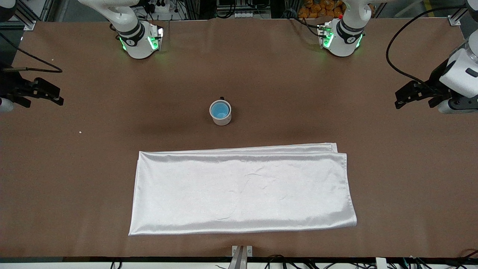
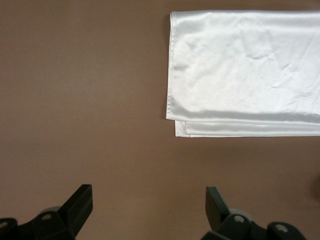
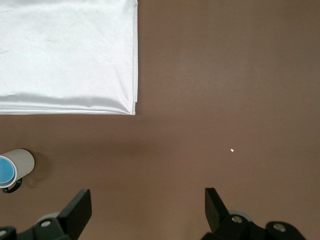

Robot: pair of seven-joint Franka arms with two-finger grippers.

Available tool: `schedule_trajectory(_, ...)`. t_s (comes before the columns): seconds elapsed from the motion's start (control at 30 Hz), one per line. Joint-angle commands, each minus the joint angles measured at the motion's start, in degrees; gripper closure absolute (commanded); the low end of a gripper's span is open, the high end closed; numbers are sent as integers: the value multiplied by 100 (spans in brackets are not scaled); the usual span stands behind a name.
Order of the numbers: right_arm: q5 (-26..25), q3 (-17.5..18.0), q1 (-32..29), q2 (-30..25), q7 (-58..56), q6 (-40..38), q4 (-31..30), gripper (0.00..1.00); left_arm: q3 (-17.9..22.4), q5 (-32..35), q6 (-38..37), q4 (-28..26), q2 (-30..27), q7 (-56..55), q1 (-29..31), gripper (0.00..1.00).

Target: Place blue cup into white mug on table

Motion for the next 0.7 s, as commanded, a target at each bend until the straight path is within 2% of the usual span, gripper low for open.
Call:
schedule_trajectory(0.0, 34, 54, -68, 27, 68, -7, 73, 0, 6, -91, -63, 40, -42, 65, 57, 0)
schedule_trajectory(0.67, -1, 54, -24, 106, 68, 124, 64, 0, 41, -117, -142, 40, -43, -22, 57, 0)
